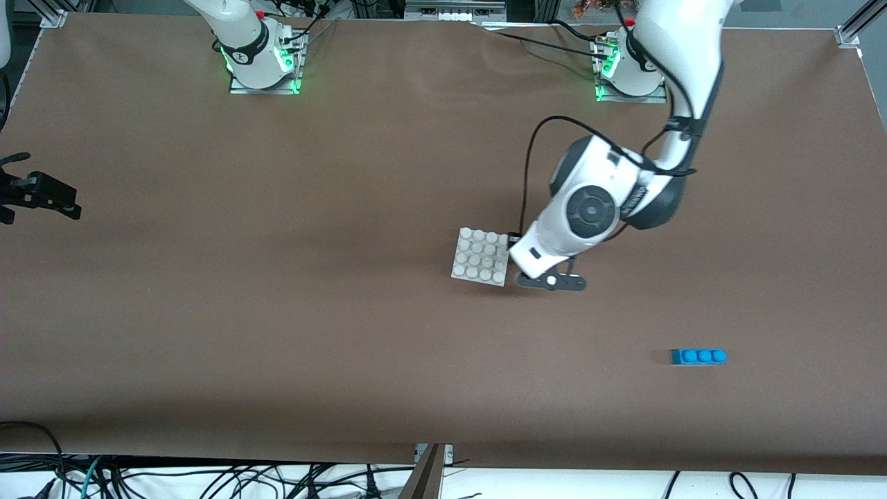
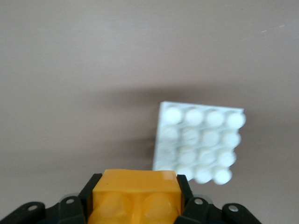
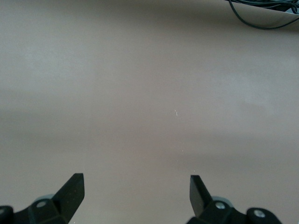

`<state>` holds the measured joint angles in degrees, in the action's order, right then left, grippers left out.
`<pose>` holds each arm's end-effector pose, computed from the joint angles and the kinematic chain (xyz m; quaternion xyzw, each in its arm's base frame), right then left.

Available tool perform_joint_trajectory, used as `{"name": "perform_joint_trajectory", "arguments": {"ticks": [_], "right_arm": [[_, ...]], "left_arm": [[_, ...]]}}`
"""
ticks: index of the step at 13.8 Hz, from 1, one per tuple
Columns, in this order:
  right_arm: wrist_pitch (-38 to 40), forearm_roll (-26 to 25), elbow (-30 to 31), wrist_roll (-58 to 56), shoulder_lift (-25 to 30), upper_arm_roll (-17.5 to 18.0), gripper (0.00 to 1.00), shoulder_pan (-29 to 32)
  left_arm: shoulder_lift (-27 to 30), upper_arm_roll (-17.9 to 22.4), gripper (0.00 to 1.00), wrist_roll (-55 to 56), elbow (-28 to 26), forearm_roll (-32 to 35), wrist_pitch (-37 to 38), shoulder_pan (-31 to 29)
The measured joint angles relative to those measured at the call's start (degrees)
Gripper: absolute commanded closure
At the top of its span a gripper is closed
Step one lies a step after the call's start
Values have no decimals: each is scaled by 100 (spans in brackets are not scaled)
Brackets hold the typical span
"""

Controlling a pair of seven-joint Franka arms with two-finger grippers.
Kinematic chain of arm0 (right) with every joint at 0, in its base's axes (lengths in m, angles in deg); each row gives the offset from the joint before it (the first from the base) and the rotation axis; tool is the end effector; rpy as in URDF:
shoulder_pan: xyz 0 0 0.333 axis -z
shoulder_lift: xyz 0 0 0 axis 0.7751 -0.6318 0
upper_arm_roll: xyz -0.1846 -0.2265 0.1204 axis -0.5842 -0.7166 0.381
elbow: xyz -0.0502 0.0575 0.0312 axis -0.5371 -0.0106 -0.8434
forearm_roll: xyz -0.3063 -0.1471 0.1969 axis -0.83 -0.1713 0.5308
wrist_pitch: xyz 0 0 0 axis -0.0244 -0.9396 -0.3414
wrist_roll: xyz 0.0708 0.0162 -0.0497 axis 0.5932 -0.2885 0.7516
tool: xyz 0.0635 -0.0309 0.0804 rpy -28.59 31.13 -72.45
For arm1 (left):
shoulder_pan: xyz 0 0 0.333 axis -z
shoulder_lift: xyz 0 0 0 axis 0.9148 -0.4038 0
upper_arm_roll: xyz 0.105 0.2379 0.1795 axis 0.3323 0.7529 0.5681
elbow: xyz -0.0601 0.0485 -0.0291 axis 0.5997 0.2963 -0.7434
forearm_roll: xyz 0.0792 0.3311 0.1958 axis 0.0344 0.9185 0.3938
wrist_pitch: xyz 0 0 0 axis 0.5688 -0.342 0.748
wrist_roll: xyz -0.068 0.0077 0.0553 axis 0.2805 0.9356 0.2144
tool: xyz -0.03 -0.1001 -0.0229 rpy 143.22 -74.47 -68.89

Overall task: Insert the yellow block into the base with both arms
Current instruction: 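Carry the yellow block with the left gripper over the base plate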

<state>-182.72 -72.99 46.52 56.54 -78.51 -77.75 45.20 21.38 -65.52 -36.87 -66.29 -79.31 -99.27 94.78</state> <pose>0.6167 -0.0579 0.5862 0.9975 0.0613 0.0135 0.0319 0.5986 -0.3456 0.2985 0.9965 -0.0261 -0.0712 0.0357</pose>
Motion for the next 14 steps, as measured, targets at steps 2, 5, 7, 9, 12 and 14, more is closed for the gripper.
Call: {"name": "perform_joint_trajectory", "arguments": {"ticks": [2,5,7,9,12,14], "right_arm": [[0,0,0,0,0,0,0,0],[-1,0,0,0,0,0,0,1],[-1,0,0,0,0,0,0,2],[-1,0,0,0,0,0,0,2],[-1,0,0,0,0,0,0,3],[-1,0,0,0,0,0,0,3]], "left_arm": [[-183,1,56,187,25,-1,-333,210],[-457,1,55,288,30,-1,-751,410],[-658,1,55,318,31,-1,-940,539],[-767,3,55,332,33,-1,-1001,662],[-817,9,56,333,31,-1,-1001,702],[-875,12,56,330,31,-1,-1017,712]]}}
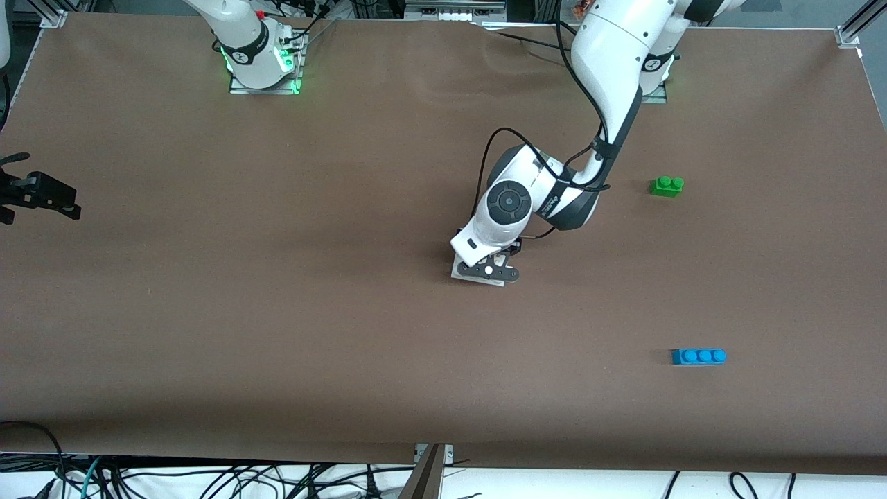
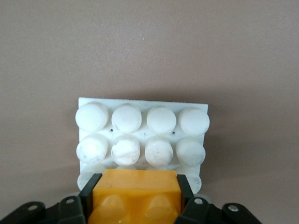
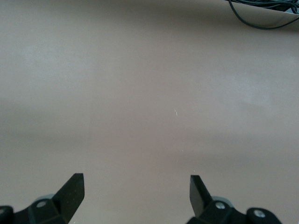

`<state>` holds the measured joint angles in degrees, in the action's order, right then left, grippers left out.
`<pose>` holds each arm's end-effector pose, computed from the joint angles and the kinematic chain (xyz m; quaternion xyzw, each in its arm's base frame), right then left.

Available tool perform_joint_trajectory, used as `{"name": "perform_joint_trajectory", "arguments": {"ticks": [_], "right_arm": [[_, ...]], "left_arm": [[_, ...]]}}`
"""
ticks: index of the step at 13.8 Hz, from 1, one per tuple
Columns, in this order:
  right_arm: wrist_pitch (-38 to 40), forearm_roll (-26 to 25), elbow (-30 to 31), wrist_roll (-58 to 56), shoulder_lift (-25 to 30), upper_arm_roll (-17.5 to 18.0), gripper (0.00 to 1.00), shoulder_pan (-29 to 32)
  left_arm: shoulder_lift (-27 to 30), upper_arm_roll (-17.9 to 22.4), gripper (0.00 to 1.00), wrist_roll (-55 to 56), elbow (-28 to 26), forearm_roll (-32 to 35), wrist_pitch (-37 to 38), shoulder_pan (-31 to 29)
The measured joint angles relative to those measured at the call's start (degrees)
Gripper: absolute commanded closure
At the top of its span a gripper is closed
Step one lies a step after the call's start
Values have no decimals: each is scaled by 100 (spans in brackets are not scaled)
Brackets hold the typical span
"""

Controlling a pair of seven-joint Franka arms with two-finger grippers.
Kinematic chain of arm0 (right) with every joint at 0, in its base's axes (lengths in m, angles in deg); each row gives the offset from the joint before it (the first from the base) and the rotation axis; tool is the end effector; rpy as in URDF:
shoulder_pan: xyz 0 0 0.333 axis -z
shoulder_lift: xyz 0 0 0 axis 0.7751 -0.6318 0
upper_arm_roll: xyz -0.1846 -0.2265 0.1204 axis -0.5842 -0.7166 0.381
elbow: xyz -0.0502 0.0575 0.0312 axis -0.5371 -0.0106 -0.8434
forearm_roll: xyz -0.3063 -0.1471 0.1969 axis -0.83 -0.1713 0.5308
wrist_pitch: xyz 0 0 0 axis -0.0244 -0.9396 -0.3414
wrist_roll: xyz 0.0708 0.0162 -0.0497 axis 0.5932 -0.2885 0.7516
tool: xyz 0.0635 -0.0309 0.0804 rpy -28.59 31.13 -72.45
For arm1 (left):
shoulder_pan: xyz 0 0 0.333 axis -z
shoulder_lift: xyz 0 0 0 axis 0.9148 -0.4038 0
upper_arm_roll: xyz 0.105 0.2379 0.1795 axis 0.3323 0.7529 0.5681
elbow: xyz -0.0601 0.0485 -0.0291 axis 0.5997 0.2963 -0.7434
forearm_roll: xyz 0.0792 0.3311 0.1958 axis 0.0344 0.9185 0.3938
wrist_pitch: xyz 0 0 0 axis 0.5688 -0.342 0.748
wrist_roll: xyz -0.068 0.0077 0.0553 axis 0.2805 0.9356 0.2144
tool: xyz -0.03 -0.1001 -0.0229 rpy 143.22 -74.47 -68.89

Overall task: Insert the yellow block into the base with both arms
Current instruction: 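Carry the yellow block with the left gripper over the base plate, then press the yellow block down onto the base plate studs with the left gripper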

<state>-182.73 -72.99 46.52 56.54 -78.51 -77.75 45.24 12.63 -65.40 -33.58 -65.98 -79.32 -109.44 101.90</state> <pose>0.6167 -0.0583 0.5862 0.9975 0.0610 0.0135 0.0319 0.5613 -0.4192 0.2082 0.9966 -0.0487 -0.0583 0.0320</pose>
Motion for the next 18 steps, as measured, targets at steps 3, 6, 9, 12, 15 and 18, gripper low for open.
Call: {"name": "perform_joint_trajectory", "arguments": {"ticks": [3,6,9,12,15,18], "right_arm": [[0,0,0,0,0,0,0,0],[0,0,0,0,0,0,0,2],[0,0,0,0,0,0,0,4],[0,0,0,0,0,0,0,5],[0,0,0,0,0,0,0,5],[0,0,0,0,0,0,0,10]], "left_arm": [[-58,15,56,-3,1,1,-35,51],[-65,23,56,-7,-4,2,-34,53],[-83,27,56,-11,-21,48,-34,66],[-83,37,0,-7,-21,63,-36,81],[-92,38,0,120,-21,63,-36,101],[-93,37,0,235,-18,63,-36,146]]}}
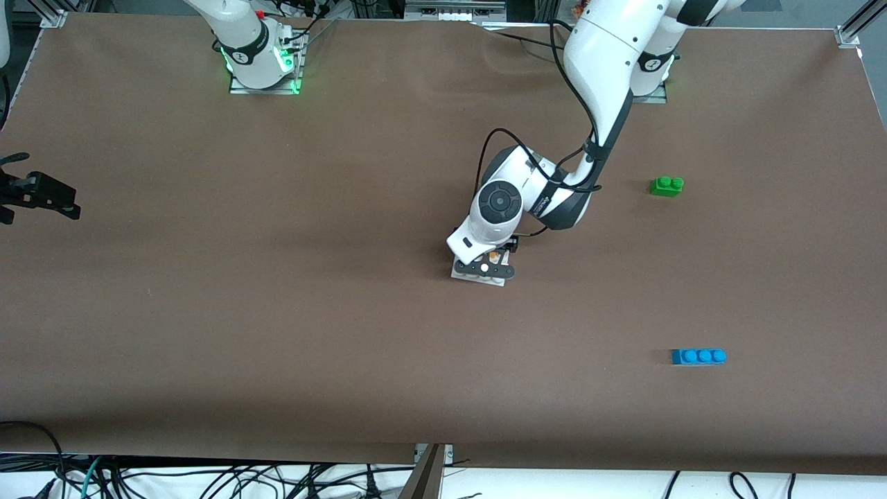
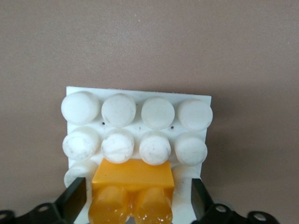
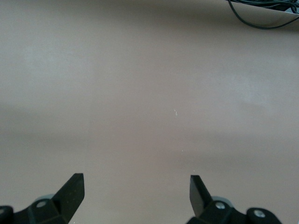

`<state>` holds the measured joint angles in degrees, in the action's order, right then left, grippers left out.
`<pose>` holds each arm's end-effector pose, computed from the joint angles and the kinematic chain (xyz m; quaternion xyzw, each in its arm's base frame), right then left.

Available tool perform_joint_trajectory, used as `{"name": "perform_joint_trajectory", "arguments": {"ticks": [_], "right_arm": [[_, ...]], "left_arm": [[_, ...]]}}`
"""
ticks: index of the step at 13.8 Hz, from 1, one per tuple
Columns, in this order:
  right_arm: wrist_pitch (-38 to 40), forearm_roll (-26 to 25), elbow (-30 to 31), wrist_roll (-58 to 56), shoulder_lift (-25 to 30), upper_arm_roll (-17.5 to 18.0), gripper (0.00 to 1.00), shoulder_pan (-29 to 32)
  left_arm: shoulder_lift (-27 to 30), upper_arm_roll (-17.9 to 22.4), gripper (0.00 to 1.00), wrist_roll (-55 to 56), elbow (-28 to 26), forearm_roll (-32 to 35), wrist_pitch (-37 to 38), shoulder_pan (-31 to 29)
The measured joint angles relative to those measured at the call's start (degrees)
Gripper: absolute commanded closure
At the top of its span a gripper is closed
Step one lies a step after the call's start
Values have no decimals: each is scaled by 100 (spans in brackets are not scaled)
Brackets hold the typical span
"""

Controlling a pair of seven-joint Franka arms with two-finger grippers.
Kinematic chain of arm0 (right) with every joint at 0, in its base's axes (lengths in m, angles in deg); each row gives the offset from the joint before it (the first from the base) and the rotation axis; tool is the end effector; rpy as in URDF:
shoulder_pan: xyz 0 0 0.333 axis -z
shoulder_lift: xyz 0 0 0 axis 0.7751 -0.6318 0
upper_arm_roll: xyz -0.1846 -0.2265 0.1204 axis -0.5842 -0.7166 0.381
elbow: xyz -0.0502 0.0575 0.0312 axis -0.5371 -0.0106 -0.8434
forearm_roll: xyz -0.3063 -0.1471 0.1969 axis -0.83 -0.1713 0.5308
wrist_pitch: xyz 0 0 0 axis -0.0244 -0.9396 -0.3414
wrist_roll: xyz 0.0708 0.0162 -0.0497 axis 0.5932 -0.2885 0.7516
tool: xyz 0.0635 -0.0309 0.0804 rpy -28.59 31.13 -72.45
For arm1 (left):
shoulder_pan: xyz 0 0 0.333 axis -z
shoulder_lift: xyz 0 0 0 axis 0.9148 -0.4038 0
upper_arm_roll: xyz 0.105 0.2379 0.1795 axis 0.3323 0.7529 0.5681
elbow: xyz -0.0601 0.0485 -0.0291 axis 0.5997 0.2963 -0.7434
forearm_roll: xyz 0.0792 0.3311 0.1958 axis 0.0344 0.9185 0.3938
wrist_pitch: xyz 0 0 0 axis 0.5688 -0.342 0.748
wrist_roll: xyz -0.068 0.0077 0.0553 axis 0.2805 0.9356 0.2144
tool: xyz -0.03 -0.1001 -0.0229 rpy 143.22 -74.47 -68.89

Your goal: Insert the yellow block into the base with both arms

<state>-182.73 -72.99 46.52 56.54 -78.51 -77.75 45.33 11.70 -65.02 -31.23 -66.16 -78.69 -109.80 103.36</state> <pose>0.6166 -0.0593 0.5862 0.9976 0.0602 0.0135 0.0319 0.5513 -0.4284 0.1960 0.9971 -0.0413 -0.0609 0.0208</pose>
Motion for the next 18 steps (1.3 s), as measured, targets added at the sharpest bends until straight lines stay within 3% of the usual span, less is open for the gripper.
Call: {"name": "perform_joint_trajectory", "arguments": {"ticks": [6,14,18], "right_arm": [[0,0,1,0,-1,-2,0,14],[0,0,5,0,-6,-1,0,14],[-4,0,5,0,-6,-1,0,15]], "left_arm": [[209,70,0,204,122,0,344,-9],[1922,480,0,128,266,6,2111,-833],[2531,869,0,-1184,267,10,2620,-1604]]}}
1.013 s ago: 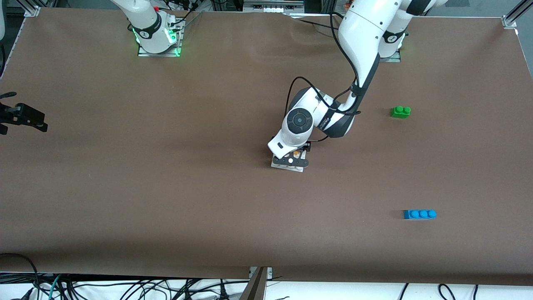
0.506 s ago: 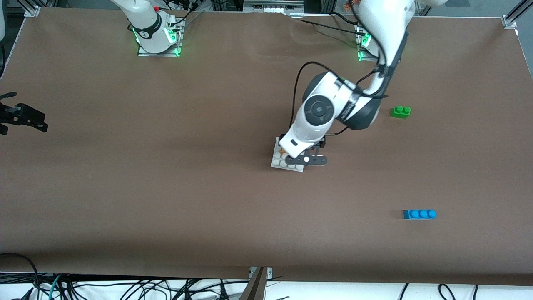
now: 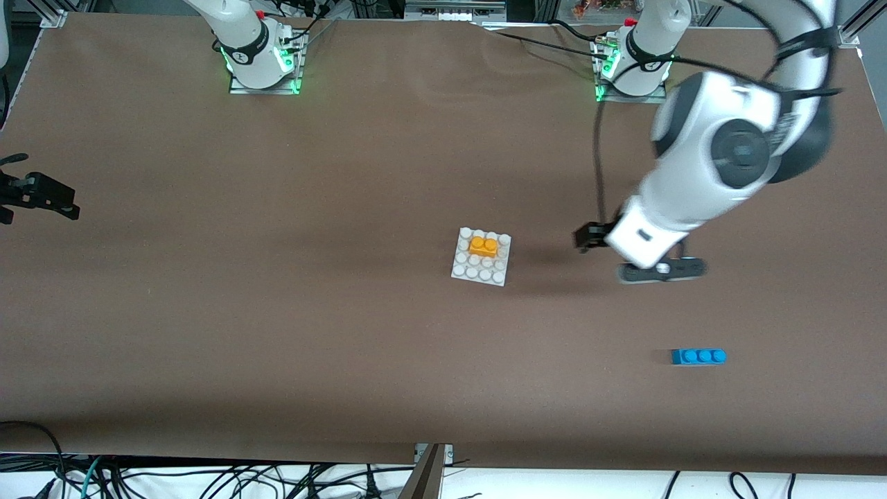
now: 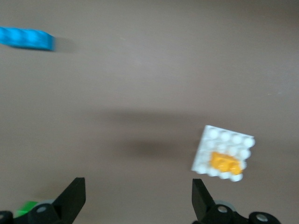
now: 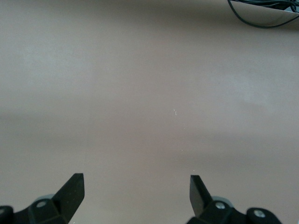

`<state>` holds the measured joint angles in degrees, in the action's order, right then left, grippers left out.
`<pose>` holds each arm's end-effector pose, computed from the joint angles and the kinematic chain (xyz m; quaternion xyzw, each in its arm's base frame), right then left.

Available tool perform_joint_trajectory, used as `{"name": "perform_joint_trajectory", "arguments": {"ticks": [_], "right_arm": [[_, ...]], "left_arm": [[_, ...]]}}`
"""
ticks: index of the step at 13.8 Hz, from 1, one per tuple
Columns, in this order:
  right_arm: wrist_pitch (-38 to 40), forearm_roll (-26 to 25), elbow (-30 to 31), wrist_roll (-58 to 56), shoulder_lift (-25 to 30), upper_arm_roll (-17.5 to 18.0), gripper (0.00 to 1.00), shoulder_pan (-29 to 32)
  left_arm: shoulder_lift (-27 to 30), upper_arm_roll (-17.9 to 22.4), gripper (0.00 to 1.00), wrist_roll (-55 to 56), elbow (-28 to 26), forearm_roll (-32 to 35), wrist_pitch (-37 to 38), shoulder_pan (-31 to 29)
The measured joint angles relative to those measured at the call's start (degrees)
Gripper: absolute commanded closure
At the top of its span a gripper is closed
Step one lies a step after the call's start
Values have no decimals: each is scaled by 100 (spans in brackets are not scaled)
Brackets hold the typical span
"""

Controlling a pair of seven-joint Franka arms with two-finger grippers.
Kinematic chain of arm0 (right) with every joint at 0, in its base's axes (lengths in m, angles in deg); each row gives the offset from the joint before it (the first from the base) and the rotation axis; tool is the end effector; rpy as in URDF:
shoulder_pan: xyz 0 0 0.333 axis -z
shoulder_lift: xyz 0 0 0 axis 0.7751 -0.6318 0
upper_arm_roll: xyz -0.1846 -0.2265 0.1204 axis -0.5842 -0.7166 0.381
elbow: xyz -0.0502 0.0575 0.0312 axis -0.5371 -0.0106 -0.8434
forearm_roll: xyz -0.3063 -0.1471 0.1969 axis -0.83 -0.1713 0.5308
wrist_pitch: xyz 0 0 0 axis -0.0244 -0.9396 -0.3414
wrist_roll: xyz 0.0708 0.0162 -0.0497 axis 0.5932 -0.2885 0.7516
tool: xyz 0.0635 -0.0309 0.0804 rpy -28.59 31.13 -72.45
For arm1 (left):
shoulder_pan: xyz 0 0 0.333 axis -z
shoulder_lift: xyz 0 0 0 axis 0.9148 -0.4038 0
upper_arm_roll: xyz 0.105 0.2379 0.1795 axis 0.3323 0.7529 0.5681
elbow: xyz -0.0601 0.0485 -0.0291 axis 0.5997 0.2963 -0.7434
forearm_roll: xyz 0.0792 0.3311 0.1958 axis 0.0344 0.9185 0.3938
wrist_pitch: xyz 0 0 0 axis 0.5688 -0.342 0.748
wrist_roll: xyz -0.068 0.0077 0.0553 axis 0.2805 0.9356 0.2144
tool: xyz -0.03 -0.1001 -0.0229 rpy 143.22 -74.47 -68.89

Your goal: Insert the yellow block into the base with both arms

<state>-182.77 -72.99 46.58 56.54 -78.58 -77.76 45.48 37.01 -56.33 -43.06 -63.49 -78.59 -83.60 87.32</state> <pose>0.6168 -0.0610 0.5850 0.9977 0.0588 0.0127 0.0319 0.6313 -0.1672 0.4854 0.9982 0.0406 -0.0312 0.0303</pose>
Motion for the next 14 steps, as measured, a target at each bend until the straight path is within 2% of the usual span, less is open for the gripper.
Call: {"name": "perform_joint_trajectory", "arguments": {"ticks": [4,8,9,12,14], "right_arm": [[0,0,0,0,0,0,0,0],[0,0,0,0,0,0,0,0],[0,0,0,0,0,0,0,0],[0,0,0,0,0,0,0,0],[0,0,0,0,0,0,0,0]], "left_arm": [[450,443,0,-692,1,15,632,-244],[834,405,0,-695,7,246,958,-373],[909,164,0,-695,2,261,1058,-634],[1018,-1007,0,-696,-79,568,1099,-1677],[1205,-1367,0,-696,-426,616,778,-2012]]}}
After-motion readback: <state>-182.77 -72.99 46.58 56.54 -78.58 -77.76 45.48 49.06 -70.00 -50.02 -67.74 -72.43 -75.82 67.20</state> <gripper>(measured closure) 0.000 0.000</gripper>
